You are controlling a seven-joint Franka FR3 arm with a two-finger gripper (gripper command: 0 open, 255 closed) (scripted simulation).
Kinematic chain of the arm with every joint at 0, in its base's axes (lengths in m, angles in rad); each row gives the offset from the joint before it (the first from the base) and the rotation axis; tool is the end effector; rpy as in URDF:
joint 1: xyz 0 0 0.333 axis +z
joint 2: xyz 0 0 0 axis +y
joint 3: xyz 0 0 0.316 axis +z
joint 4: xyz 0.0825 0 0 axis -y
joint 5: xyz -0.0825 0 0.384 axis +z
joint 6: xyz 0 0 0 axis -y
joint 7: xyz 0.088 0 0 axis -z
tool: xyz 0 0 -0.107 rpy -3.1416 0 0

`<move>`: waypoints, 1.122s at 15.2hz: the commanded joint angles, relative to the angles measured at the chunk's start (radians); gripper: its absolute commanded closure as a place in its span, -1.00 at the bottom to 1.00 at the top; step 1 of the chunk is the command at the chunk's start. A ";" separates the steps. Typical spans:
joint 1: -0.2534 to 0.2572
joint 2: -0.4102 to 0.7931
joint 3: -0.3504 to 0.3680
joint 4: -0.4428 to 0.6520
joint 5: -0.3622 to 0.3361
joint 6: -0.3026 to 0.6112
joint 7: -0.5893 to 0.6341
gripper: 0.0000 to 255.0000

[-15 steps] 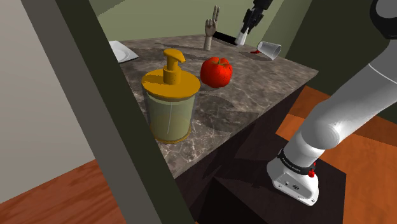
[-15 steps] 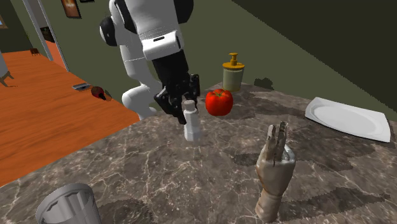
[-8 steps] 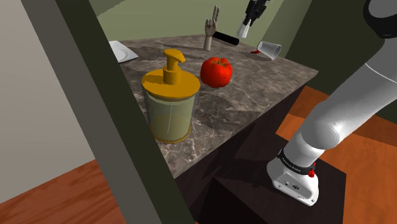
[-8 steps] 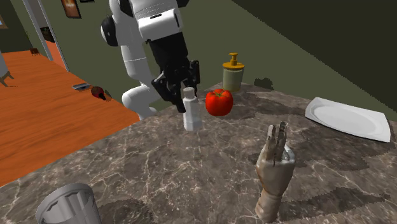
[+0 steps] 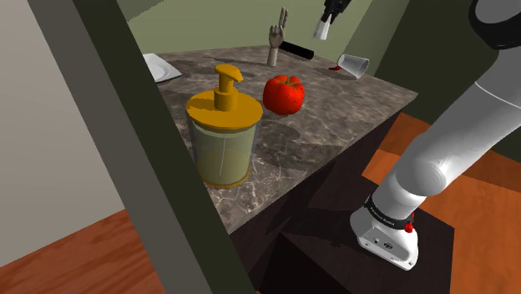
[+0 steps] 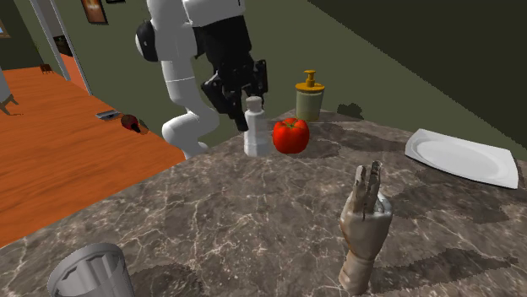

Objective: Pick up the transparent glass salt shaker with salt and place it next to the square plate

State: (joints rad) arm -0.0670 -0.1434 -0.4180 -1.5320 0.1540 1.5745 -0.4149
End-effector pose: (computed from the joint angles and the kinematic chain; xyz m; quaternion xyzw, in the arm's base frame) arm 0.4493 -0.2411 0.7147 -0.9902 0.0290 -0.1238 0.0575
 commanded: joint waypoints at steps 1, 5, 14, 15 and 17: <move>0.016 -0.008 0.025 -0.016 -0.007 0.016 0.039 1.00; 0.054 -0.023 0.090 -0.064 -0.022 0.065 0.136 1.00; 0.138 0.011 0.216 -0.095 -0.040 0.158 0.337 1.00; 0.148 0.020 0.229 -0.091 -0.042 0.166 0.358 1.00; 0.166 0.042 0.254 -0.081 -0.045 0.182 0.401 1.00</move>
State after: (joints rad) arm 0.0898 -0.1166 -0.1764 -1.6214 0.1095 1.7472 -0.0366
